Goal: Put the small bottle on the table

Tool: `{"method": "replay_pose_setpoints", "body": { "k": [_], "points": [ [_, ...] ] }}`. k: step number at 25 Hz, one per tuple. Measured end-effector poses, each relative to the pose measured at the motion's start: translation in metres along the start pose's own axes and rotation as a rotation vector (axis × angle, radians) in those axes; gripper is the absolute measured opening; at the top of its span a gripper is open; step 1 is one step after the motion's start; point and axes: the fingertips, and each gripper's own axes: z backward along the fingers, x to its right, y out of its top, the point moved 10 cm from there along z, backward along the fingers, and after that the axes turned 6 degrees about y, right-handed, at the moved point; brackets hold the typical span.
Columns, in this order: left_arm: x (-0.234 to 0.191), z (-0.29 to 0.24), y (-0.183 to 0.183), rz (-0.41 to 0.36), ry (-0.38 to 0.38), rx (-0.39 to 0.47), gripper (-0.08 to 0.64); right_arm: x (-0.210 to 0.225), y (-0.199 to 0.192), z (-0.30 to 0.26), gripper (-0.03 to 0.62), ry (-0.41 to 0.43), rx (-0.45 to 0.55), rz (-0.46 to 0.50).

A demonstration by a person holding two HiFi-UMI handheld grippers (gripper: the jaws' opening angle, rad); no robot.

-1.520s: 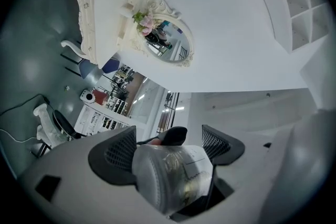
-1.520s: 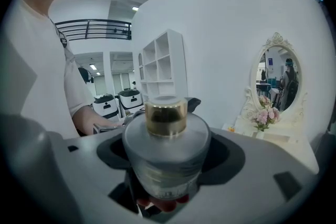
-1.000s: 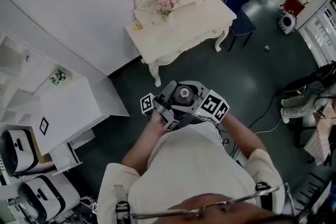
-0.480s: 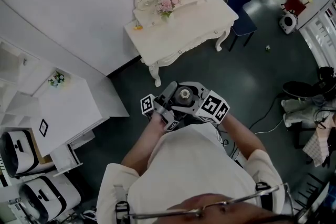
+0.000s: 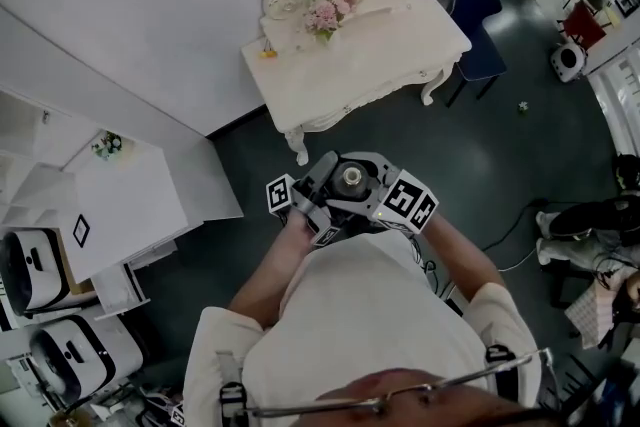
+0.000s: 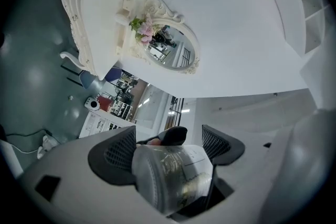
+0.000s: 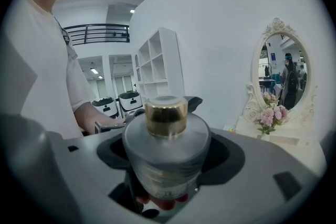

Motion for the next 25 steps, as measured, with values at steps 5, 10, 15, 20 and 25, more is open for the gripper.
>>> {"method": "replay_pose_setpoints", "body": {
  "k": [5,10,15,20,25],
  "points": [
    [-0.008,-0.038,0.015,-0.023,-0.016,0.039,0.385,0.041,0.001,0.019,0.347,0.038,-0.002,0.021],
    [-0.021,-0.069,0.026,-0.036,-0.026,0.074,0.385,0.076,-0.004,0.037,0.347,0.071,-0.006,0.027],
    [-0.038,-0.09,0.032,-0.029,-0.022,0.098,0.385,0.1,-0.012,0.051,0.347,0.086,-0.006,0.016],
    [-0.044,-0.105,0.044,-0.018,0.0,0.104,0.385,0.122,-0.017,0.054,0.347,0.086,-0.002,-0.007],
    [-0.046,-0.12,0.069,-0.003,0.01,0.087,0.384,0.148,-0.016,0.049,0.347,0.065,-0.004,-0.02]
  ]
}}
